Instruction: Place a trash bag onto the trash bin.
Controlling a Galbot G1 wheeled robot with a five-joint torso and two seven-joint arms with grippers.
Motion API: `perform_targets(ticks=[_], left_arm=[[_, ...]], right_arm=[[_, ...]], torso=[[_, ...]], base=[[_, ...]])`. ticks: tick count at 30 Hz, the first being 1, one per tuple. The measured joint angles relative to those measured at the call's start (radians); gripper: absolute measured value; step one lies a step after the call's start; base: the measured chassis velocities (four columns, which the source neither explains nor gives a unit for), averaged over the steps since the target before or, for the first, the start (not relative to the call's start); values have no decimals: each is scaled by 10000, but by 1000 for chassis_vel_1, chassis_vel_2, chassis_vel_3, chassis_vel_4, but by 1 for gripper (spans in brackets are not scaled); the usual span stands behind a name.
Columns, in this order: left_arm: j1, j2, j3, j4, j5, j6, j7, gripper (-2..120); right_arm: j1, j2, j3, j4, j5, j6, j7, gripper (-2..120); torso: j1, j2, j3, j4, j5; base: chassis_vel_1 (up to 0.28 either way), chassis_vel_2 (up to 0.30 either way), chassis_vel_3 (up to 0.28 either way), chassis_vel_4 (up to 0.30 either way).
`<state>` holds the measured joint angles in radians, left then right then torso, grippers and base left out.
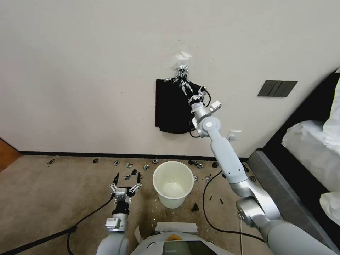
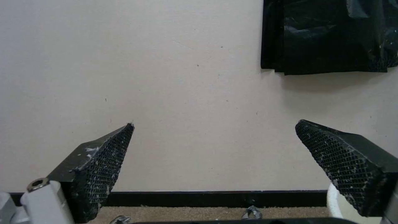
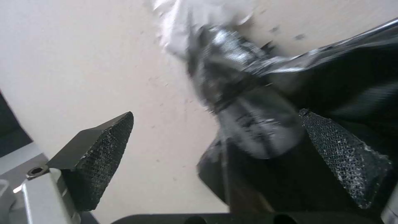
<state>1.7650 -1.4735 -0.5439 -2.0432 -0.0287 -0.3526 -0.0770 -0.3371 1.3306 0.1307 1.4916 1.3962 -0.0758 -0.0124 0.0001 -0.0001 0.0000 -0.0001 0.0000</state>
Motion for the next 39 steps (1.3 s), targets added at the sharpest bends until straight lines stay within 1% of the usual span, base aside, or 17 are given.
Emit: perform_targets(ticks=[3,6,11,14,17,25,26,27,33,39], left_arm=[[-33,36,-29,-6,-41,28,-4,100],[-58,35,-15,-8,-42,37,-5,100],[-70,17,4,6,-43,38,-4,100],[-114,16,13,86,-43,39,-4,100],[-145,2,36,107,-43,39,-4,100],[-128,-13,53,106,-43,39,-2,100],[-96,-18,48,105,-43,39,-1,100],[-96,-18,48,105,-43,39,-1,100],[-101,-11,44,100,-44,40,-1,100],[-48,19,-12,20,-72,52,-1,100]], right_arm=[[156,92,-87,-163,-13,-19,-94,100],[234,106,-112,-259,-15,-29,-148,100],[258,39,-142,-88,-11,-61,-278,100],[104,-30,-126,327,98,-115,-523,100],[-42,-42,-45,492,187,-139,-681,100],[-408,-48,59,498,132,-167,-638,100],[-831,47,259,515,91,-217,-465,100],[-831,47,259,515,91,-217,-465,100],[-923,125,304,319,30,-224,-453,100],[-137,298,259,-420,89,-234,-540,100]], torso=[[0,0,0,4,0],[0,0,0,0,0],[0,0,0,1,1],[0,0,0,1,1],[-1,0,-1,0,0],[-1,0,0,1,0],[-1,0,0,-1,1],[-1,0,0,-1,1],[-2,0,0,1,1],[-1,1,0,2,-1]], base=[[0,0,0,0],[0,0,0,0],[0,0,0,0],[0,0,0,0],[0,0,0,0],[0,0,0,0],[0,0,0,0],[0,0,0,0],[0,0,0,0],[0,0,0,0]])
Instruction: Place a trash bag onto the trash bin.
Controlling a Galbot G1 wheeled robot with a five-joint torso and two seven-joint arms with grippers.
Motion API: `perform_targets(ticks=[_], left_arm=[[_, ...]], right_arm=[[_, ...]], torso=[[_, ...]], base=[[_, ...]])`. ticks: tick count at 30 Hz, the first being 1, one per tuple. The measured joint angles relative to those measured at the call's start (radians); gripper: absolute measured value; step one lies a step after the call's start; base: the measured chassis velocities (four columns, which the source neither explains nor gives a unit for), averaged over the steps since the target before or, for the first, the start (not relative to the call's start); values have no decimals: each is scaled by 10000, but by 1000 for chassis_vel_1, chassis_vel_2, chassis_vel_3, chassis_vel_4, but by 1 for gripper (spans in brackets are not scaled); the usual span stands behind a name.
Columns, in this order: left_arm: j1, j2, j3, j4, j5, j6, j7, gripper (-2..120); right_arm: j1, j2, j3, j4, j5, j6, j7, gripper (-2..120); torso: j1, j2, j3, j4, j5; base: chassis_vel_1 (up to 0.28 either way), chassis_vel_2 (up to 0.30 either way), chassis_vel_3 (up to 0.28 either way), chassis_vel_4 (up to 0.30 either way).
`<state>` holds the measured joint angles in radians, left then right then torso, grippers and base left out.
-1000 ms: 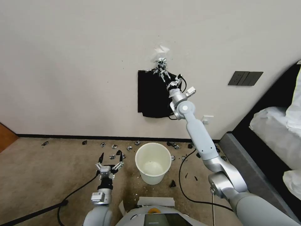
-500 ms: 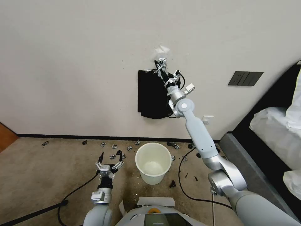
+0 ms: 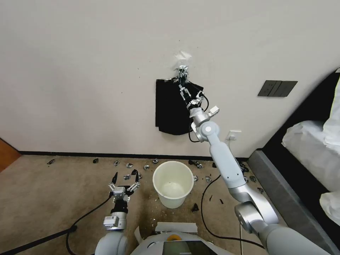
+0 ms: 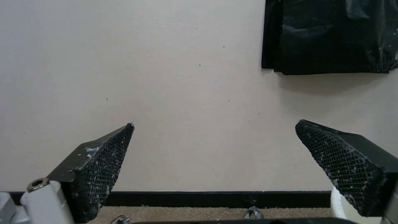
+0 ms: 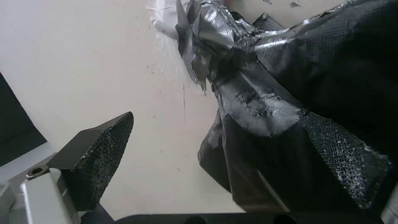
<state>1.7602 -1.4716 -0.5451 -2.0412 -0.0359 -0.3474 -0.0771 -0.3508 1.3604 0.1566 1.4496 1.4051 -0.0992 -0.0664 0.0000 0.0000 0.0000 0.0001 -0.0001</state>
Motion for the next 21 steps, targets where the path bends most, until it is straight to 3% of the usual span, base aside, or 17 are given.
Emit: perform_targets(ticks=[10,21], left_arm=[[11,-45,-10,-37,-37,1,-2,100],[62,-53,-42,-54,-56,7,-7,100]], right_arm=[[354,155,-81,-378,-1,-3,-114,100],[351,125,-35,23,82,-1,-454,100]], torso=[[0,0,0,-2,1],[0,0,0,-1,0]], base=[[0,0,0,0],[0,0,0,0]])
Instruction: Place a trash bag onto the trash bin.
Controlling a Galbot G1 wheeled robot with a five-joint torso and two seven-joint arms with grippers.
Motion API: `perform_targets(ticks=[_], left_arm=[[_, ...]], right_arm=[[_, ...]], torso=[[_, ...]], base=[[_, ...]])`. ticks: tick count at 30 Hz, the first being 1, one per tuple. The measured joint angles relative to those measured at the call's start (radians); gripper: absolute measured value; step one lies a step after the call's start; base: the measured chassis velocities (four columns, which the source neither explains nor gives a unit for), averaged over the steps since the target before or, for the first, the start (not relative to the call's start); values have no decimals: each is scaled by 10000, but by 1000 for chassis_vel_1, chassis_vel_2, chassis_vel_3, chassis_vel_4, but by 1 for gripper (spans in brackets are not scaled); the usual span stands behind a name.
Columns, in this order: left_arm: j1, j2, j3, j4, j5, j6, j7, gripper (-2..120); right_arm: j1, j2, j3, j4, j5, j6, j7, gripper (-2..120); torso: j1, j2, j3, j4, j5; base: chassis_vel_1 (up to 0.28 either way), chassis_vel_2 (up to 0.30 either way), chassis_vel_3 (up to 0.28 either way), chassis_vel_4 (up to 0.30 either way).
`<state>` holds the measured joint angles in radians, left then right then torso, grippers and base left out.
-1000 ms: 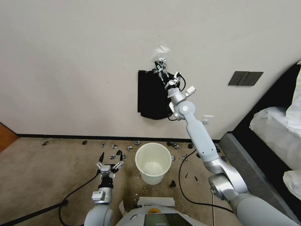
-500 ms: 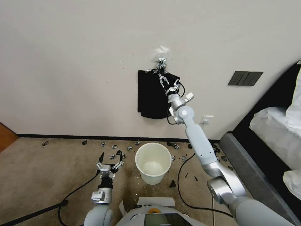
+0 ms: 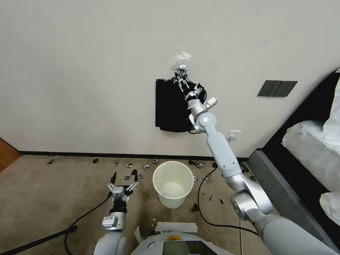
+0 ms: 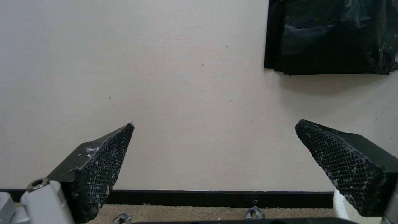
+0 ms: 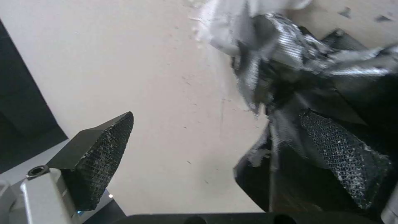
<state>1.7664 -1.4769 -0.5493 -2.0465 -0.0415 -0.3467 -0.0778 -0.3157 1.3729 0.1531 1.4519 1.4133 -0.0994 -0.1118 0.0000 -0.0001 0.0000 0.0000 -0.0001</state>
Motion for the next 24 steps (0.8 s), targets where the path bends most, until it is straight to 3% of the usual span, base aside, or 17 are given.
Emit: perform_targets(ticks=[11,24], left_arm=[[-20,-11,67,0,-3,8,0,100],[-85,25,140,10,-37,42,3,100]], right_arm=[[-654,-306,174,262,-157,31,76,99],[-330,-445,53,-187,-298,58,70,100]], torso=[[0,0,0,-1,2],[0,0,0,0,1]], base=[[0,0,0,0],[0,0,0,0]])
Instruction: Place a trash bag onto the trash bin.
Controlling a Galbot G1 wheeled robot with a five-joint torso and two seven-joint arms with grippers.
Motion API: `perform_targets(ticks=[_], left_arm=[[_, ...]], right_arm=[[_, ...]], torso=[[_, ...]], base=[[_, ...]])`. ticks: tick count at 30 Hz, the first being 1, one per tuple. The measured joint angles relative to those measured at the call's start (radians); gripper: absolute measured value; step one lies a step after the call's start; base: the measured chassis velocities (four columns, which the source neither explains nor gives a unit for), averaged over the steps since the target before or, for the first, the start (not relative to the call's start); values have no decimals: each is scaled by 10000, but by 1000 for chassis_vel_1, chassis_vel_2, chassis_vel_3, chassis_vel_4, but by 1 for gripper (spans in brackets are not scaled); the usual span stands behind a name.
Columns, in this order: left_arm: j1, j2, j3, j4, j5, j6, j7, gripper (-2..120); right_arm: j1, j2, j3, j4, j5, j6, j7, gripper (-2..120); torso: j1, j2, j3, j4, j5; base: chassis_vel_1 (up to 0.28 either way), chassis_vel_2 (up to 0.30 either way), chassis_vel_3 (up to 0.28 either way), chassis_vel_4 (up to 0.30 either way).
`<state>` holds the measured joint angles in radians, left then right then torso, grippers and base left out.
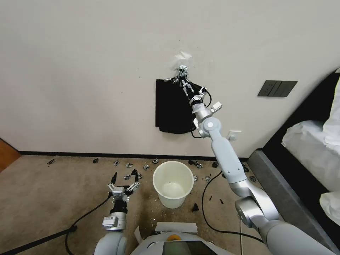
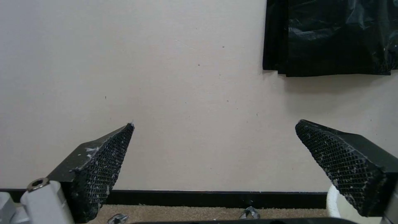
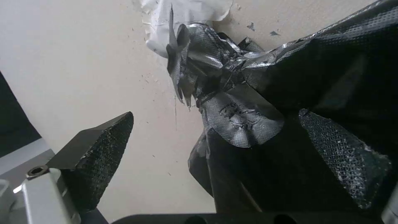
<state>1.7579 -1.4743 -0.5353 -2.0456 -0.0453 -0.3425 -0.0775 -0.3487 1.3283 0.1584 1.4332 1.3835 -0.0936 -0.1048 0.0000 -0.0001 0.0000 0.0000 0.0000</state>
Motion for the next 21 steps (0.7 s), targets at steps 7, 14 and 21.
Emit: perform_targets(ticks=[7,14,21], left_arm=[[6,20,-4,-79,-83,41,0,100],[17,35,-58,-115,-160,41,0,100],[41,42,-73,-121,-191,41,0,100]], right_arm=[[433,84,-184,-458,-52,11,-19,100],[588,149,-333,-436,-84,17,-84,100],[681,186,-390,-368,-79,21,-171,100]], torso=[[0,0,0,-1,0],[0,1,0,0,0],[0,1,0,0,-1]], base=[[0,0,0,0],[0,0,0,0],[0,0,0,0]])
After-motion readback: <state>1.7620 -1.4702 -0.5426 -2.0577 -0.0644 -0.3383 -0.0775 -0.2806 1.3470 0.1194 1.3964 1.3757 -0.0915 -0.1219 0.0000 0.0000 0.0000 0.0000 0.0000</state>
